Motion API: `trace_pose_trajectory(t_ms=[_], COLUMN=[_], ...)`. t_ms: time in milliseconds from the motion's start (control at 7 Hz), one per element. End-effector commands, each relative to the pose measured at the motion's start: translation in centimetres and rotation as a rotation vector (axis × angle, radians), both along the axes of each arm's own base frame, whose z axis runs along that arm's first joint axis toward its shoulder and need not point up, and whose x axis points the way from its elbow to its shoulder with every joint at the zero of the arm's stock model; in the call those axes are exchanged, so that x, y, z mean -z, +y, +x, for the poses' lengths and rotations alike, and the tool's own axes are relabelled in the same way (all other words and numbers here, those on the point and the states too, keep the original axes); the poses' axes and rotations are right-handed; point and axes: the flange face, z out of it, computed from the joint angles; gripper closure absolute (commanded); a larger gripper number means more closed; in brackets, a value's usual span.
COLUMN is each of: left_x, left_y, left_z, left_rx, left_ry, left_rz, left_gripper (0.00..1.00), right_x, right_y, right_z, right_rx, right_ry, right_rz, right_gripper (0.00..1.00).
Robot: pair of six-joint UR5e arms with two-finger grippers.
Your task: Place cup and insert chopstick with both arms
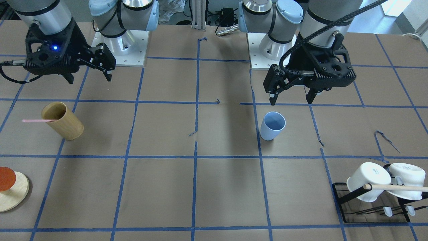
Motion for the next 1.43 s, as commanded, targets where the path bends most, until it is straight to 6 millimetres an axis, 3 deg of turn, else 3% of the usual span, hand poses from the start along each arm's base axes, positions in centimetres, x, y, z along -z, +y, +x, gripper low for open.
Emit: trace_pose_trajectory(t_ms=[0, 857, 1000, 1286], left_x=[0.0, 0.2, 1.9, 8.6], left_y=[0.0, 0.2, 0.1, 2.1], left_z=[0.1, 1.0, 2.3, 3.8], left_rx=[-0.001, 0.044, 0.062, 0.056], left_ry=[-0.001, -0.024, -0.027, -0.097], left_rz=[0.0, 0.017, 0.045, 0.146], left_gripper=[0.0, 0.0, 0.0, 0.0], right_x=[0.1, 0.1, 0.3, 2.0], right_y=[-0.1, -0.1, -0.3, -1.4], right_z=[-0.1, -0.1, -1.1, -6.1], right_rx=[0.002, 0.001, 0.051, 0.15], right_ry=[-0.001, 0.001, 0.023, 0.189], right_rz=[0.002, 0.004, 0.01, 0.01], right_gripper=[0.0, 0.0, 0.0, 0.0])
